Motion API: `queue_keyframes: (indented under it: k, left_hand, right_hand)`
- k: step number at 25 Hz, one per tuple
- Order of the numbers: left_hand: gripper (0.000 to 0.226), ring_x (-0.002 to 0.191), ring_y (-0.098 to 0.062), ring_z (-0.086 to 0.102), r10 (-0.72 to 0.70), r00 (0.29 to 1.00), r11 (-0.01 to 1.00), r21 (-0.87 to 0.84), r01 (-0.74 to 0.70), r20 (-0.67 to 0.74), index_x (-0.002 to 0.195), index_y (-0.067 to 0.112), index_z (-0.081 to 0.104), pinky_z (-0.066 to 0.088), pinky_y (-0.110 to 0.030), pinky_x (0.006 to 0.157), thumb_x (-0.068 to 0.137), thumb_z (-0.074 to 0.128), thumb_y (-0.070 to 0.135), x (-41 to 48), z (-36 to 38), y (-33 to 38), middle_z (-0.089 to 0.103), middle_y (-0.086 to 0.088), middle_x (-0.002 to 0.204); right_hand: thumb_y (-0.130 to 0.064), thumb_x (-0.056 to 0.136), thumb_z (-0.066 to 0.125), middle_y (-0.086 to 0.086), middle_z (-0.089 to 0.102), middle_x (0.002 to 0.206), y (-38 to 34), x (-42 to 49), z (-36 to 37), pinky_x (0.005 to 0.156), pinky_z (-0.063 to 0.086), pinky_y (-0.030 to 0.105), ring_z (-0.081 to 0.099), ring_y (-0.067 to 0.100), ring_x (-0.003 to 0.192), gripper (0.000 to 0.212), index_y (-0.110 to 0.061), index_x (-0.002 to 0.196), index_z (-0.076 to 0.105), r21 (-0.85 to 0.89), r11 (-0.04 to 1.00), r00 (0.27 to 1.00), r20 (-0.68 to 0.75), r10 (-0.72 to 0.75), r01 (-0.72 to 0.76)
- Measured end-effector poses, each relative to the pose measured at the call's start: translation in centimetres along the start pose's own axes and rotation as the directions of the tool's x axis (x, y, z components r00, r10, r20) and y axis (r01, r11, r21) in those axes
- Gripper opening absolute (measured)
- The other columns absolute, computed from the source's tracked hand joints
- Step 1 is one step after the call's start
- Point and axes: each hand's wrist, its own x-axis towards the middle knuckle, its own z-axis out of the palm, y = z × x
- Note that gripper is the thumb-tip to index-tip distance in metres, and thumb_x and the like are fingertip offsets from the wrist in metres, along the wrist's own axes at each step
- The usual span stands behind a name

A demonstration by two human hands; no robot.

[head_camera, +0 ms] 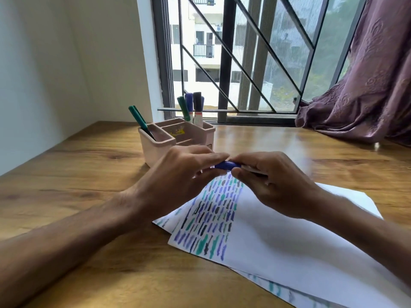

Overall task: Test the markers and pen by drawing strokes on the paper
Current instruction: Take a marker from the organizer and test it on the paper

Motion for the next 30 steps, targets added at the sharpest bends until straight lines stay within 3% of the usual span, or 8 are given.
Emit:
queue_keyframes:
  k: [3, 8, 11, 16, 19, 22, 25, 30]
  left_hand:
    - [0.037, 0.086, -0.019, 0.075, 0.076, 0.996, 0.995, 0.059, -0.079, 0.050, 0.126, 0.003, 0.069, 0.064, -0.029, 0.072, 0.093, 0.066, 0.020, -0.2, 0.0, 0.5, 0.076, -0.010, 0.106]
    - [0.040, 0.081, -0.024, 0.076, 0.111, 0.985, 0.975, 0.175, -0.134, 0.134, 0.127, 0.001, 0.067, 0.065, -0.034, 0.067, 0.089, 0.071, 0.014, -0.5, 0.2, -0.3, 0.074, -0.014, 0.107]
    - [0.035, 0.078, -0.012, 0.068, -0.001, 0.995, 0.990, 0.142, -0.014, 0.100, 0.123, 0.006, 0.064, 0.053, -0.013, 0.066, 0.096, 0.057, 0.027, -0.3, 0.6, 0.0, 0.071, -0.007, 0.106]
    - [0.019, 0.080, -0.005, 0.055, -0.255, 0.967, 0.964, 0.082, 0.252, 0.022, 0.106, 0.025, 0.052, 0.047, -0.021, 0.073, 0.104, 0.038, 0.038, -0.6, 0.6, 0.8, 0.061, 0.007, 0.097]
    - [0.024, 0.084, -0.006, 0.047, -0.255, 0.961, 0.967, 0.001, 0.256, 0.106, 0.102, 0.026, 0.047, 0.042, -0.028, 0.076, 0.104, 0.035, 0.046, -1.0, 0.5, 1.6, 0.050, 0.009, 0.092]
    - [0.041, 0.102, -0.008, 0.045, -0.260, 0.876, 0.960, 0.009, 0.281, 0.407, 0.121, 0.030, 0.036, 0.045, -0.031, 0.089, 0.097, 0.045, 0.062, -1.1, 0.3, 1.6, 0.042, 0.008, 0.115]
    - [0.051, 0.105, -0.002, 0.043, -0.278, 0.756, 0.942, 0.014, 0.336, 0.592, 0.124, 0.036, 0.027, 0.043, -0.036, 0.101, 0.092, 0.046, 0.071, -1.0, -0.2, 1.3, 0.038, 0.011, 0.121]
    - [0.056, 0.107, -0.007, 0.042, -0.299, 0.748, 0.931, 0.009, 0.365, 0.592, 0.125, 0.034, 0.027, 0.039, -0.034, 0.100, 0.091, 0.047, 0.073, -1.1, 0.2, 1.1, 0.037, 0.009, 0.122]
  right_hand:
    - [-0.039, 0.099, 0.056, -0.012, 0.069, 0.073, -0.9, -0.4, 0.0, 0.049, 0.045, 0.028, 0.059, 0.011, 0.055, 0.021, -0.028, 0.109, 0.072, -0.236, 0.971, 0.999, -0.016, -0.050, 0.044]
    - [-0.053, 0.099, 0.058, -0.014, 0.055, 0.060, -0.6, -0.6, 0.0, 0.046, 0.026, 0.013, 0.039, -0.005, 0.042, 0.031, -0.032, 0.114, 0.075, -0.233, 0.972, 1.000, -0.022, -0.019, 0.013]
    - [-0.063, 0.096, 0.049, -0.019, 0.050, 0.064, -0.7, -0.2, 0.0, 0.050, 0.028, 0.015, 0.042, -0.011, 0.047, 0.047, -0.027, 0.117, 0.070, -0.194, 0.977, 0.996, -0.010, 0.090, -0.090]
    - [-0.019, 0.097, 0.043, -0.002, 0.063, 0.065, 0.1, 0.2, -0.7, 0.059, 0.038, 0.031, 0.047, 0.011, 0.057, 0.011, -0.021, 0.104, 0.051, 0.256, 0.915, 0.950, 0.087, 0.298, -0.311]
    - [0.003, 0.089, 0.042, 0.018, 0.072, 0.080, 0.1, 0.9, -1.1, 0.060, 0.040, 0.033, 0.054, 0.018, 0.066, 0.024, -0.011, 0.094, 0.061, 0.620, 0.683, 0.911, 0.140, 0.387, -0.386]
    - [0.020, 0.093, 0.038, 0.023, 0.076, 0.108, 0.5, 1.1, -2.1, 0.071, 0.057, 0.030, 0.068, 0.021, 0.087, 0.048, -0.006, 0.117, 0.071, 0.768, 0.453, 0.870, 0.270, 0.412, -0.453]
    - [0.009, 0.095, 0.055, 0.015, 0.076, 0.112, 0.6, 1.1, -2.3, 0.076, 0.061, 0.022, 0.072, 0.015, 0.089, 0.041, -0.007, 0.131, 0.067, 0.827, 0.315, 0.847, 0.315, 0.427, -0.466]
    - [-0.028, 0.097, 0.064, 0.016, 0.072, 0.086, -1.1, 0.3, -2.2, 0.063, 0.051, 0.030, 0.059, 0.028, 0.079, 0.024, -0.007, 0.103, 0.072, 0.758, 0.454, 0.843, 0.230, 0.486, -0.468]
